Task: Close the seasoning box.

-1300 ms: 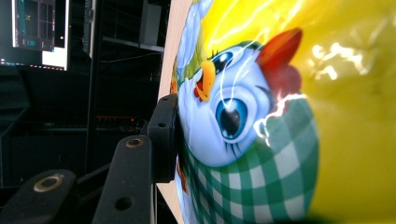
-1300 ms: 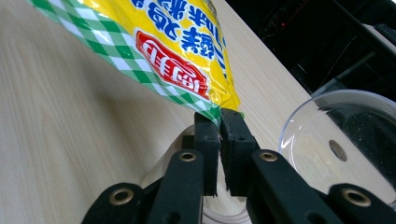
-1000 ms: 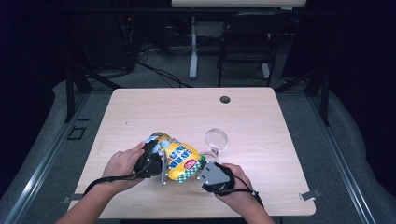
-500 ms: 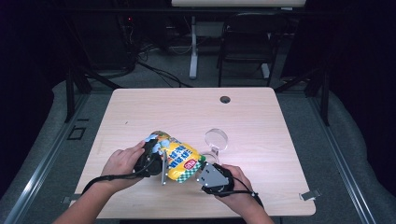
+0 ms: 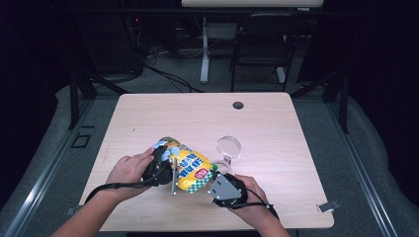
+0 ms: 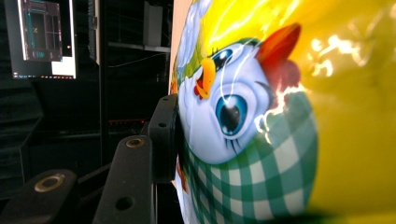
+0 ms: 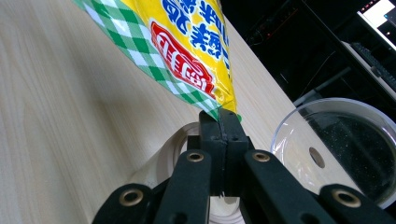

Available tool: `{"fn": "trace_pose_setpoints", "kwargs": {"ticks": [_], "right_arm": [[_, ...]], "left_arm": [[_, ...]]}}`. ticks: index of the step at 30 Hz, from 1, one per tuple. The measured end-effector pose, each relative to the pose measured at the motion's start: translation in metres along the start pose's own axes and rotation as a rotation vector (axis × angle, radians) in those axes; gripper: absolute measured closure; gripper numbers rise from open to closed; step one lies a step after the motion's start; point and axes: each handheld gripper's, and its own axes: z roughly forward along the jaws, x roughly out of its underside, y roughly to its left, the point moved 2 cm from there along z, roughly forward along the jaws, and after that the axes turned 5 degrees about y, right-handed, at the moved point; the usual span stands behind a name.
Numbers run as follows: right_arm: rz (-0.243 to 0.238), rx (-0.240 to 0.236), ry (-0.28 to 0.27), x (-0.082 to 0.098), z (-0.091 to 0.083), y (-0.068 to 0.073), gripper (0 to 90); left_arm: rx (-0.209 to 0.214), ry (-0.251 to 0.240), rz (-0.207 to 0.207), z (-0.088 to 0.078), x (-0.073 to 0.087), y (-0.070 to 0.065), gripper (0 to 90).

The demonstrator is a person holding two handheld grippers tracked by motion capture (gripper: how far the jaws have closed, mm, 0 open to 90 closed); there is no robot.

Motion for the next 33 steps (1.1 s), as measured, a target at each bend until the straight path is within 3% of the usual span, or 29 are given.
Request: {"fn": "trace_pose_setpoints", "kwargs": {"ticks": [33], "right_arm": [[-0.017,0.006,0.002,0.0028,0.0022,0.0036,90.0]], "left_arm": [[-0.015,0.02,0.06,-0.0016,-0.0032,0.0034,59.0]]}}
